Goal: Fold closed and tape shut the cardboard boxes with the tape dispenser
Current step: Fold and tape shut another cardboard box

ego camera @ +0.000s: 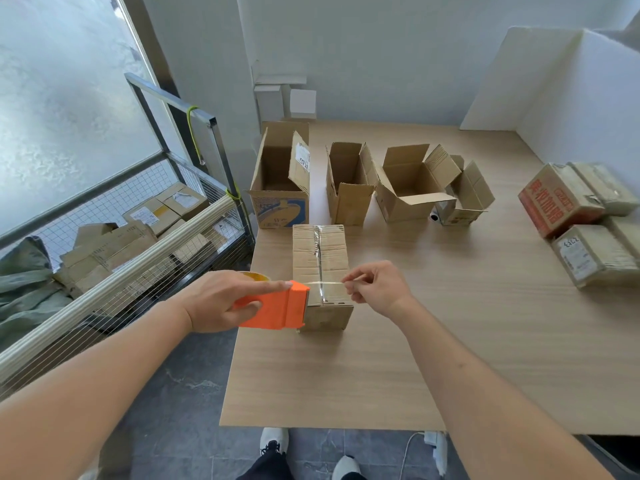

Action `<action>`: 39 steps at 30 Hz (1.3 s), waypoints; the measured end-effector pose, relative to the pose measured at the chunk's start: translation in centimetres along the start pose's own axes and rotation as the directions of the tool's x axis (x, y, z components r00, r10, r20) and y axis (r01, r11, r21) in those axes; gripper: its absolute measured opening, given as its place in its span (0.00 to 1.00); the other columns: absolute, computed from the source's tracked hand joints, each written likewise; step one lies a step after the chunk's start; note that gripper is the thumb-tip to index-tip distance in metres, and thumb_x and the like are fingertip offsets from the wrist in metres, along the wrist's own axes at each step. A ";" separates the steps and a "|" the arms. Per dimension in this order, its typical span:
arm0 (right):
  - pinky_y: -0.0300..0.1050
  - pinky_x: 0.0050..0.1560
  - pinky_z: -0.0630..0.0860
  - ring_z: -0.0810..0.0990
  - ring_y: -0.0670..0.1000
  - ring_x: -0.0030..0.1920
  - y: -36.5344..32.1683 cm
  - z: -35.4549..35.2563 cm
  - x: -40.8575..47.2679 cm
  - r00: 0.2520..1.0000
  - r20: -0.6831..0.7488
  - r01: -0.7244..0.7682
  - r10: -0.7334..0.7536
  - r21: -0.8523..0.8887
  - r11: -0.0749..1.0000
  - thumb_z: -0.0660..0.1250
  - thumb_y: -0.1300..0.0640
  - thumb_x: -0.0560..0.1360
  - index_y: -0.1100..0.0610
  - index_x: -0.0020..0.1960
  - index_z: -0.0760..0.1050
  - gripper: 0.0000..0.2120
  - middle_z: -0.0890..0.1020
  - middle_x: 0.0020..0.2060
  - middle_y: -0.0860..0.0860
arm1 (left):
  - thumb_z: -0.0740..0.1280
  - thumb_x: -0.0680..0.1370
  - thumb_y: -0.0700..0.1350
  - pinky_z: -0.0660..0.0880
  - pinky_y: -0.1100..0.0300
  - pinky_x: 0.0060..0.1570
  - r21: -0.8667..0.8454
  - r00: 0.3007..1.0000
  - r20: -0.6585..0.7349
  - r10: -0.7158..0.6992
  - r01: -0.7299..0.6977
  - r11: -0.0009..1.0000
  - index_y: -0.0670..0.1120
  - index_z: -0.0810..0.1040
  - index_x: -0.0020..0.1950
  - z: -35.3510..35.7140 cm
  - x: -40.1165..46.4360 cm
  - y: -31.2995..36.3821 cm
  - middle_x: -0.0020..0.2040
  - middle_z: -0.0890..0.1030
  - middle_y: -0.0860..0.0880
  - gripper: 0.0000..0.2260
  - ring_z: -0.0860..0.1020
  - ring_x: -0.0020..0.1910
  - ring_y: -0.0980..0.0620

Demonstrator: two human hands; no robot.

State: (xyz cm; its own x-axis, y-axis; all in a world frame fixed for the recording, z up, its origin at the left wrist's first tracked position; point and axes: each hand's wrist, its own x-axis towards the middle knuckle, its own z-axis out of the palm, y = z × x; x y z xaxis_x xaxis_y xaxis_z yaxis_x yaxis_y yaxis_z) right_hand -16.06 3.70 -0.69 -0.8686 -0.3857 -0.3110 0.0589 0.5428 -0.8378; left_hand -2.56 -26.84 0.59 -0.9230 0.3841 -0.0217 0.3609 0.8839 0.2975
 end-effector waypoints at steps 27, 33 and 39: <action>0.54 0.47 0.85 0.86 0.51 0.34 5.3 1.5 0.0 0.983 -0.139 -0.130 0.119 -0.073 0.989 0.76 0.63 0.74 0.57 0.52 0.79 0.09 0.86 0.32 0.51 | 0.61 0.82 0.59 0.72 0.65 0.33 -0.366 0.974 0.092 -0.206 0.226 0.903 0.71 0.60 0.77 4.4 -0.5 -1.2 0.41 0.78 0.71 0.24 0.74 0.29 0.57; 0.55 0.43 0.85 0.85 0.49 0.30 5.3 1.7 0.5 0.969 -0.159 -0.204 0.188 -0.090 0.975 0.79 0.59 0.71 0.57 0.43 0.79 0.09 0.85 0.31 0.50 | 0.62 0.82 0.59 0.76 0.60 0.37 -0.368 0.966 0.138 -0.218 0.255 0.894 0.73 0.60 0.76 4.3 0.2 -1.5 0.44 0.80 0.67 0.24 0.77 0.32 0.54; 0.53 0.40 0.86 0.86 0.52 0.31 5.2 1.4 1.0 0.958 -0.114 -0.273 0.263 -0.086 0.958 0.82 0.57 0.70 0.57 0.43 0.82 0.09 0.86 0.33 0.50 | 0.62 0.82 0.59 0.79 0.56 0.48 -0.365 0.948 0.208 -0.240 0.303 0.880 0.75 0.60 0.74 4.0 1.0 -1.9 0.61 0.79 0.59 0.23 0.80 0.46 0.55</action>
State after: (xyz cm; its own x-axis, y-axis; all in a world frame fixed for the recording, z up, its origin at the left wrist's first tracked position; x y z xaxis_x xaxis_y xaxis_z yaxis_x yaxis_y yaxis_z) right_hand -15.88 5.09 -5.99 -0.8729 -0.1421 -0.4668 0.2509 0.6898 -0.6791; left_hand -3.64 -27.02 -3.79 -0.9342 0.2073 -0.2904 -0.0107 0.7973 0.6035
